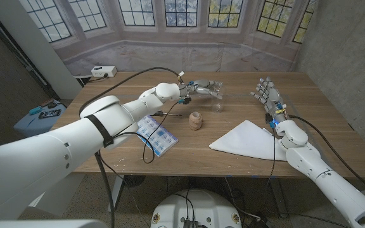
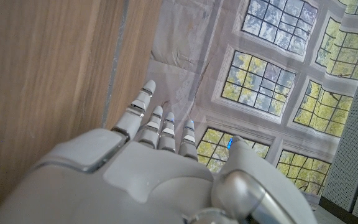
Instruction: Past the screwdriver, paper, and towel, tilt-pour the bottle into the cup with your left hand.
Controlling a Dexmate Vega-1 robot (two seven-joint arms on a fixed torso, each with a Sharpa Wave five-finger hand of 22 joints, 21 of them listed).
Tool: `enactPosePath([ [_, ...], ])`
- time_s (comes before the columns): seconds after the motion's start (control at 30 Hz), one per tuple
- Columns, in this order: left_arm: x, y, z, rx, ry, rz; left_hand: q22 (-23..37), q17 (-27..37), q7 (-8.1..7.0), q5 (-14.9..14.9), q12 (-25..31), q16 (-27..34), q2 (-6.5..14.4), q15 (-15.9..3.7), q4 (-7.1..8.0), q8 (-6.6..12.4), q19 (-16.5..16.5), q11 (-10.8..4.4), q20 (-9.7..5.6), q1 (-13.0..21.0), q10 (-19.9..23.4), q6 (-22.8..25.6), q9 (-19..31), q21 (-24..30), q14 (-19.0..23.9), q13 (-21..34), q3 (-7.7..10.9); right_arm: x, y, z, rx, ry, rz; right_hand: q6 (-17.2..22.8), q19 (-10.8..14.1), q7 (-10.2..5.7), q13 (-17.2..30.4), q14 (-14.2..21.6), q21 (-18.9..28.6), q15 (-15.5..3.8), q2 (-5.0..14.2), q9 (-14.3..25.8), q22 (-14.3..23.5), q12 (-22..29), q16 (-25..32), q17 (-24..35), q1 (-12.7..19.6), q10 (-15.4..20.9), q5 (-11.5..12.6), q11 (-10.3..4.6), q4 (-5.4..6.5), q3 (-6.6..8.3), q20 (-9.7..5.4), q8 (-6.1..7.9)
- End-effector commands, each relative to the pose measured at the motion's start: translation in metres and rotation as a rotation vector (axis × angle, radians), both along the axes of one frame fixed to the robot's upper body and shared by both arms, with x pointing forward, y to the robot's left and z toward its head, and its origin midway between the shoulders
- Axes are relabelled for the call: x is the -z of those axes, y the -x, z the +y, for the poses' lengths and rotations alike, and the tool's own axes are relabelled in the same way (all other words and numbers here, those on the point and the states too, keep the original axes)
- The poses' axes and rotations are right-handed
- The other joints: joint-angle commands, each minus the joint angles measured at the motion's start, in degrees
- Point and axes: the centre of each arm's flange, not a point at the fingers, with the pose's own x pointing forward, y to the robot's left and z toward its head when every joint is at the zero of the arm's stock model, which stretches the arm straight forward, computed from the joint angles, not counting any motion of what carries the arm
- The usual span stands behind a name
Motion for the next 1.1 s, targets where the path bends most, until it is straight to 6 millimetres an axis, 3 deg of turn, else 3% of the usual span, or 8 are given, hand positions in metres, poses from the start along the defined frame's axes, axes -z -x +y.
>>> enactPosePath([
  [0.03, 0.013, -0.003, -0.001, -0.030, 0.016, -0.005, 0.3, 0.3, -0.04, 0.1, 0.7, 0.5, 0.6, -0.15, -0.42, 0.57, 1.3, -0.30, -0.15, 1.1, 1.4, 1.3, 0.3, 0.5, 1.1, 0.3, 0.32, 0.009, -0.001, -0.003, 0.008, -0.020, 0.012, 0.4, 0.4, 0.29, 0.0, 0.3, 0.0, 0.26, 0.46, 0.0, 0.3, 0.2, 0.2, 0.1, 0.0, 0.0, 0.1, 0.24, -0.02, 0.45, -0.28, 0.09],
  [0.23, 0.016, -0.005, -0.001, -0.051, 0.036, -0.018, 0.3, 0.4, -0.48, -0.2, 1.5, 1.1, 1.2, -0.78, -0.74, 1.22, 2.7, -0.62, -0.23, 2.5, 3.4, 3.7, 0.4, 0.8, 3.1, 0.6, 0.50, 0.012, -0.001, -0.004, 0.010, -0.026, 0.016, 0.4, 0.4, 0.27, 0.0, 0.3, -0.1, 0.22, 0.45, 0.0, 0.3, 0.2, 0.2, 0.1, 0.0, 0.1, 0.0, 0.25, -0.05, 0.50, -0.29, 0.09],
  [0.47, 0.020, -0.007, -0.001, -0.076, 0.052, -0.023, 0.4, 0.5, -1.66, -0.7, 2.8, 1.8, 1.8, -2.26, -0.82, 2.11, 4.5, -2.30, -0.51, 4.0, 6.8, 7.2, 0.5, 1.1, 5.9, 1.0, 0.55, 0.016, 0.000, -0.004, 0.016, -0.034, 0.018, 0.4, 0.4, 0.36, 0.1, 0.3, -0.1, 0.23, 0.44, 0.0, 0.3, 0.2, 0.2, 0.1, 0.0, 0.2, 0.0, 0.11, -0.08, 0.57, -0.25, 0.09],
  [0.83, 0.022, -0.007, -0.007, -0.078, 0.062, -0.023, 0.4, 0.4, -3.45, -1.1, 3.8, 2.4, 1.8, -3.81, -0.98, 3.08, 7.0, -3.56, -0.99, 5.8, 9.7, 11.2, 0.7, 1.7, 8.7, 1.4, 0.25, 0.020, 0.002, -0.005, 0.022, -0.043, 0.021, 0.4, 0.5, 0.38, 0.1, 0.4, -0.1, 0.24, 0.43, 0.0, 0.3, 0.2, 0.2, 0.1, 0.0, 0.2, 0.0, 0.17, -0.13, 0.67, -0.20, 0.08],
  [1.1, 0.025, -0.004, -0.012, -0.059, 0.082, -0.029, 0.5, 0.4, -5.06, -1.3, 4.9, 3.2, 2.1, -5.57, -0.79, 4.19, 8.5, -5.89, -1.50, 6.8, 13.2, 15.3, 0.9, 2.0, 12.1, 1.8, -0.22, 0.020, 0.002, -0.005, 0.021, -0.041, 0.023, 0.5, 0.6, 0.38, 0.1, 0.4, -0.1, 0.18, 0.44, 0.0, 0.4, 0.2, 0.2, 0.1, 0.0, 0.1, 0.0, 0.27, -0.16, 0.75, -0.22, 0.10],
])
